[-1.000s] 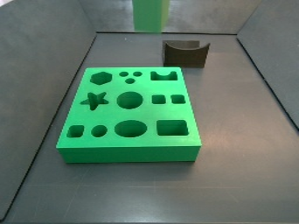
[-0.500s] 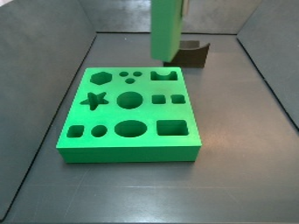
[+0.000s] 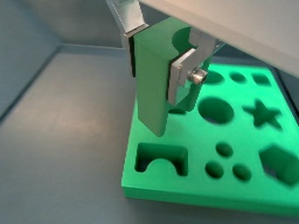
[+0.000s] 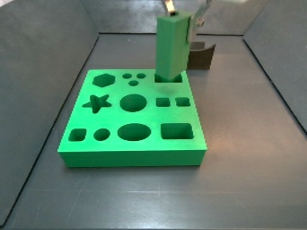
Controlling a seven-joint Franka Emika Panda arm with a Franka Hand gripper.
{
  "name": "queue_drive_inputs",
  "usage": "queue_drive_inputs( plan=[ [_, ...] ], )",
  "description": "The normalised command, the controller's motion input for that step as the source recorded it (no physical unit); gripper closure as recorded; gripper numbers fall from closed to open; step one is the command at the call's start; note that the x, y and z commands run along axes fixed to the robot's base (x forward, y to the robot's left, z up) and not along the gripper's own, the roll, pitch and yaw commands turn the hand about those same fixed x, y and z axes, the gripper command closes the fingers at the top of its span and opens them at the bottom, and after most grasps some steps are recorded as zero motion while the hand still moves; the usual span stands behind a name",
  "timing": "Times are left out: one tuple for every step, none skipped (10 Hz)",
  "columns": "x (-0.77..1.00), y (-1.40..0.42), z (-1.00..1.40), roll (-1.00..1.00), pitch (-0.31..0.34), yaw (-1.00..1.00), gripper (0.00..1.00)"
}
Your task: Insert the arch object.
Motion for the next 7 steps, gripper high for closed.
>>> queue_drive_inputs(
  plan=[
    [0.00,0.00,-0.37,0.03,-0.016,-1.00,1.00],
    [0.00,0.00,-0.10,0.00,-0.089,-1.00,1.00],
    [0.01,0.01,0.00,0.00,-0.124,-0.99,1.00],
    [0.05,0.02,0.00,0.06,-0.037,-0.95,1.00],
    [0.04,0.01,0.00,0.09,-0.046,-0.94,1.00],
    [0.03,0.01,0.00,0.08,-0.054,-0.95,1.00],
    [0.03,0.01,0.00,0.09,-0.040,-0.94,1.00]
  ],
)
